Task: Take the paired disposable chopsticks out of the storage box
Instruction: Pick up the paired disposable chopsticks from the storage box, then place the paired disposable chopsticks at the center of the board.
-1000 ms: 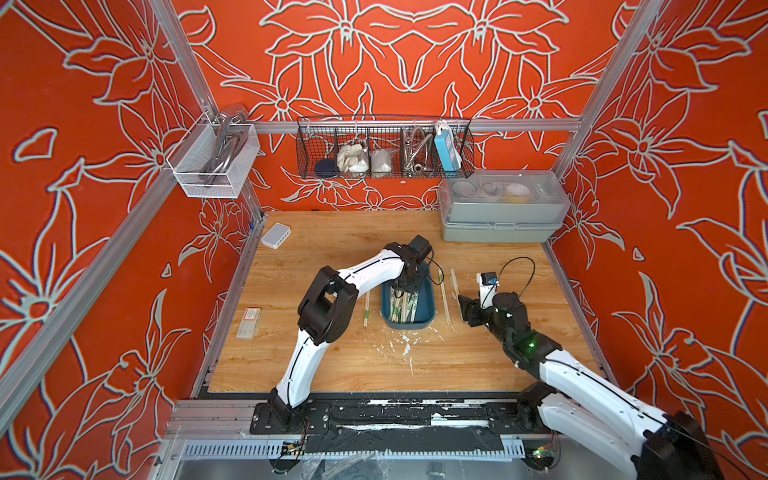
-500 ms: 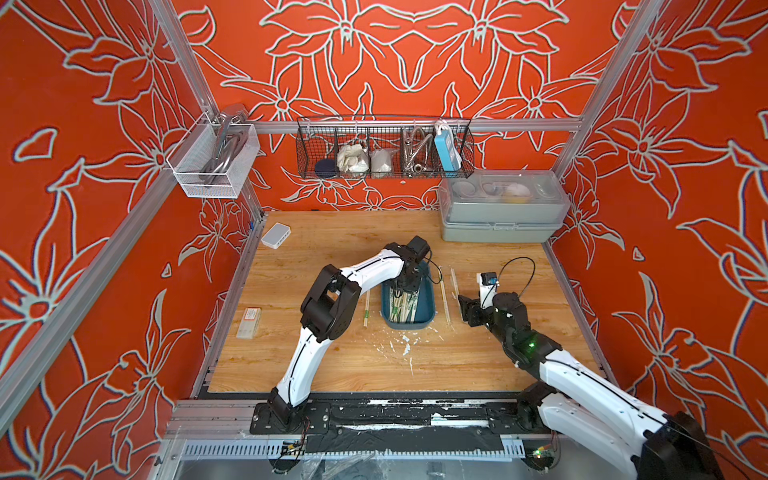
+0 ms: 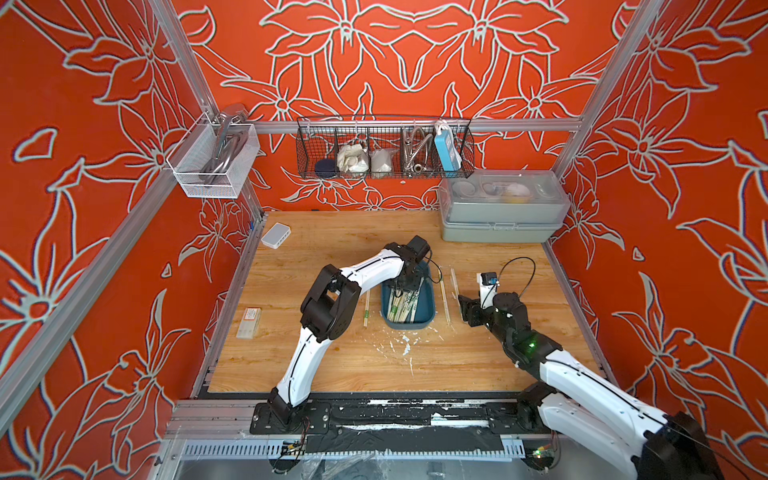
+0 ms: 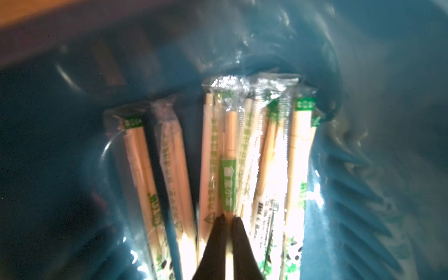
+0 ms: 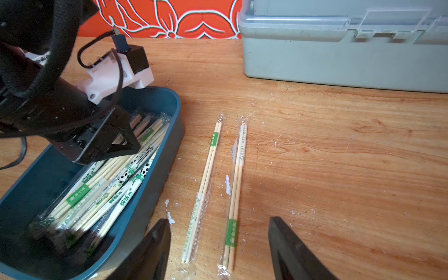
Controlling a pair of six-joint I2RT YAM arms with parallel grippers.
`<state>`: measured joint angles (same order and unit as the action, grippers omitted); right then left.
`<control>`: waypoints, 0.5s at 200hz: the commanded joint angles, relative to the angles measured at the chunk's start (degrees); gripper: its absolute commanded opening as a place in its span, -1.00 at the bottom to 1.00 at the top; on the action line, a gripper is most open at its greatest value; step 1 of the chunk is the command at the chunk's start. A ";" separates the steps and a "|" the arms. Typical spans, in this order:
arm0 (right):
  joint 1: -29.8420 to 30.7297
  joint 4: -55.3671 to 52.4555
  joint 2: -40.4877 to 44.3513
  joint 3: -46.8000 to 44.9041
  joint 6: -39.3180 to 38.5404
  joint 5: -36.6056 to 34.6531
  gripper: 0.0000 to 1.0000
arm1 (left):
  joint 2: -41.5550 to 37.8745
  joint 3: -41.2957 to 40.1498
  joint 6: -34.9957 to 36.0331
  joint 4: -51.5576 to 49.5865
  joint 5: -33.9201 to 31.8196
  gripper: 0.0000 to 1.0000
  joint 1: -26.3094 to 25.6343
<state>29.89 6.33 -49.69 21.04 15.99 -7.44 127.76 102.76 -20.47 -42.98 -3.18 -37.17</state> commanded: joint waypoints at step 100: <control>0.26 -0.26 0.73 1.46 0.54 -0.07 0.37 | -8.03 -1.86 0.07 -1.66 -0.16 -1.00 0.06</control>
<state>29.89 6.33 -49.67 21.04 16.01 -7.44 122.43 102.21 -20.45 -43.22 -3.07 -37.17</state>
